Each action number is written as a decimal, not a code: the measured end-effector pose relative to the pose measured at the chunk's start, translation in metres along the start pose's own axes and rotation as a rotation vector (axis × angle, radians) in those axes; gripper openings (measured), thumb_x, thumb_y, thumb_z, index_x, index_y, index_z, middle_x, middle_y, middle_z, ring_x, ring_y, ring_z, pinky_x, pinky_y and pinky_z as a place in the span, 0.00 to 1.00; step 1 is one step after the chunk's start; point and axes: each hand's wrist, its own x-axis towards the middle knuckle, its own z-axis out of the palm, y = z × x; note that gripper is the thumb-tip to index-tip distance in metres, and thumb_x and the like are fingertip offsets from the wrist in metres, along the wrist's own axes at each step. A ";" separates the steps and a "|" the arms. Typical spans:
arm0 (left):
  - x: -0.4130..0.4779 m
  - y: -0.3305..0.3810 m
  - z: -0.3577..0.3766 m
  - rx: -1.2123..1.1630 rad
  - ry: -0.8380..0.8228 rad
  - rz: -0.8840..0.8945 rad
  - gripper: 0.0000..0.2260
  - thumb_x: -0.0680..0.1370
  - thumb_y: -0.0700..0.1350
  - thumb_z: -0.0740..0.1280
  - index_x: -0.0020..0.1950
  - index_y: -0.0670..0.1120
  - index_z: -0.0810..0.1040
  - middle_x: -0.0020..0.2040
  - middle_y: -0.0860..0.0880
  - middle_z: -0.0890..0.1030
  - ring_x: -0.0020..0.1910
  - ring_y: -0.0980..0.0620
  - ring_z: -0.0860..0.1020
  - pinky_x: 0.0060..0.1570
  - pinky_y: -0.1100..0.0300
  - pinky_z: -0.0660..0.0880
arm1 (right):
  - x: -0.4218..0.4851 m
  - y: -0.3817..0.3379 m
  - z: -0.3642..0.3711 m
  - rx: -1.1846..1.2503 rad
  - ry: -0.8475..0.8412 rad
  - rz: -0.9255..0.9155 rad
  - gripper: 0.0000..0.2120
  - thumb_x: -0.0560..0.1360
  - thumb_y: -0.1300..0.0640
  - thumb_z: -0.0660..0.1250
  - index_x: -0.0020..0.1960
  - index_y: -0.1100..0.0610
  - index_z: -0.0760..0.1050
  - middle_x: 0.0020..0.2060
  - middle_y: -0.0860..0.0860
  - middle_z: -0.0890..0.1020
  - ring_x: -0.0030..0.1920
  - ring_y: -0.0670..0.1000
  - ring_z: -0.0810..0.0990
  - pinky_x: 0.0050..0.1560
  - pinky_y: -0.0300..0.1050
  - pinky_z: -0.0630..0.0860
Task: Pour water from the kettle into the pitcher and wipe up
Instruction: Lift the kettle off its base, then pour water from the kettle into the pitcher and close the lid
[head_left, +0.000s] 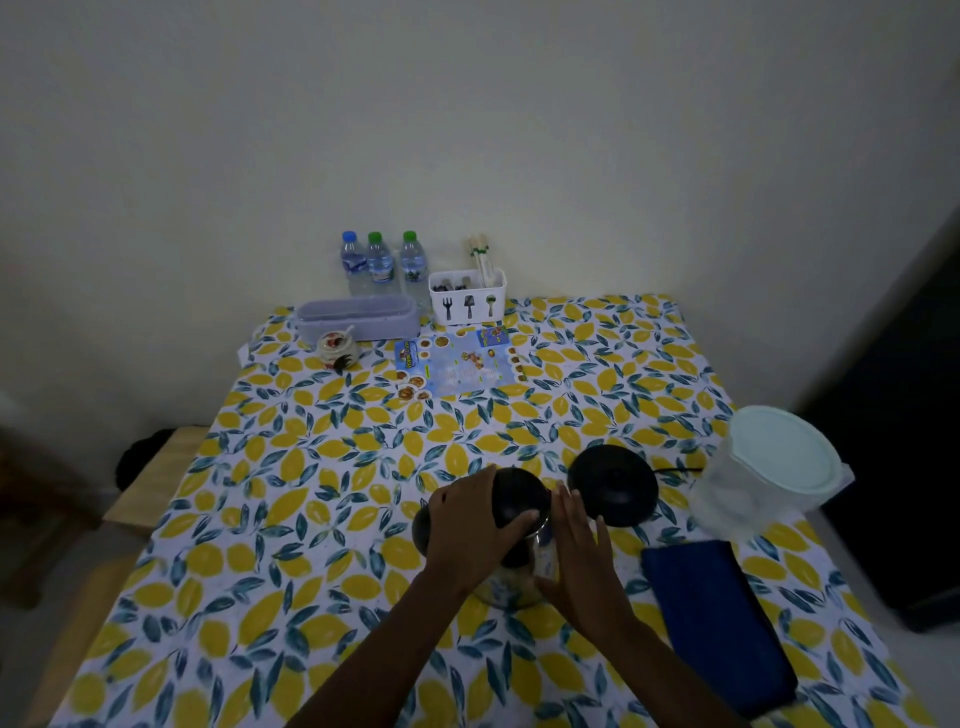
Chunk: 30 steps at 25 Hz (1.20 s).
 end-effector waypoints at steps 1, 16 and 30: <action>-0.001 0.001 0.001 0.016 0.026 0.000 0.35 0.74 0.68 0.60 0.74 0.49 0.62 0.72 0.50 0.71 0.71 0.48 0.67 0.73 0.45 0.55 | 0.000 -0.001 0.001 0.006 0.001 0.004 0.51 0.68 0.36 0.69 0.76 0.56 0.44 0.77 0.56 0.53 0.76 0.53 0.41 0.72 0.55 0.43; -0.031 -0.036 -0.026 -0.869 0.099 -0.140 0.16 0.83 0.48 0.54 0.71 0.53 0.68 0.69 0.54 0.73 0.64 0.63 0.74 0.63 0.66 0.71 | 0.001 -0.002 0.008 0.263 -0.028 0.068 0.53 0.69 0.41 0.71 0.75 0.50 0.33 0.77 0.49 0.40 0.77 0.50 0.37 0.74 0.58 0.48; -0.043 -0.030 -0.044 -0.076 0.456 0.139 0.19 0.82 0.44 0.56 0.72 0.44 0.66 0.74 0.44 0.68 0.76 0.45 0.60 0.75 0.43 0.53 | -0.028 -0.009 -0.015 0.397 0.058 0.094 0.43 0.72 0.48 0.72 0.77 0.52 0.48 0.77 0.47 0.46 0.77 0.49 0.41 0.74 0.59 0.55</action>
